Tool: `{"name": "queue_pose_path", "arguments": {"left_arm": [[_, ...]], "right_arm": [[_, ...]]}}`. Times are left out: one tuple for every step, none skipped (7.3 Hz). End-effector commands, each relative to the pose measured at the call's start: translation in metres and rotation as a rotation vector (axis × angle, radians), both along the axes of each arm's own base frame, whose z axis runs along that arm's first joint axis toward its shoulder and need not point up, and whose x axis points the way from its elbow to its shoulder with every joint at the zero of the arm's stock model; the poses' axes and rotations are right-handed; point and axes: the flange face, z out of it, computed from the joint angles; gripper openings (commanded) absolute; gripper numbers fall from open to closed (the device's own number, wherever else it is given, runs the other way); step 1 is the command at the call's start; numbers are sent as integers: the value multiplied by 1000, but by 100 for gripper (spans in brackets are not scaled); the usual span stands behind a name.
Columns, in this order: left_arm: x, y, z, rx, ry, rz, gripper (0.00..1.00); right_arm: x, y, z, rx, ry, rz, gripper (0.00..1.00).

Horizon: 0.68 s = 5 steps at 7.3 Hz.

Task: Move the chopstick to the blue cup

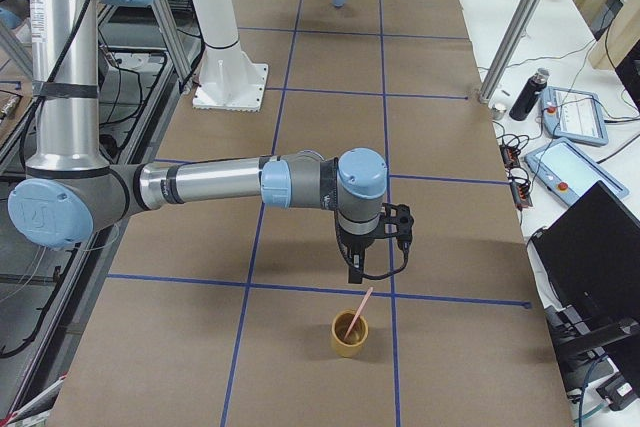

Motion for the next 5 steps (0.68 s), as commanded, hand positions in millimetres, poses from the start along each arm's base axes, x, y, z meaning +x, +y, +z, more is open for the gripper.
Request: {"name": "queue_pose_path", "arguments": {"left_arm": [[2,5,8,-12,8,4,98],[1,5,3,4,6,5,98],[2,4,1,14,7,7,98],[3,4,-1,22,9,-5,98],[17,1,-19,-23,42,-65,98]], "right_arm": [[0,0,1,-2,1,0,100],[0,1,1,-2,1,0,100],[-1,-1,-1,3,2,-1,100],[-2,-2,-1,4,3,-4,100],[-2,-2,-1,9,5,-6,100]]}}
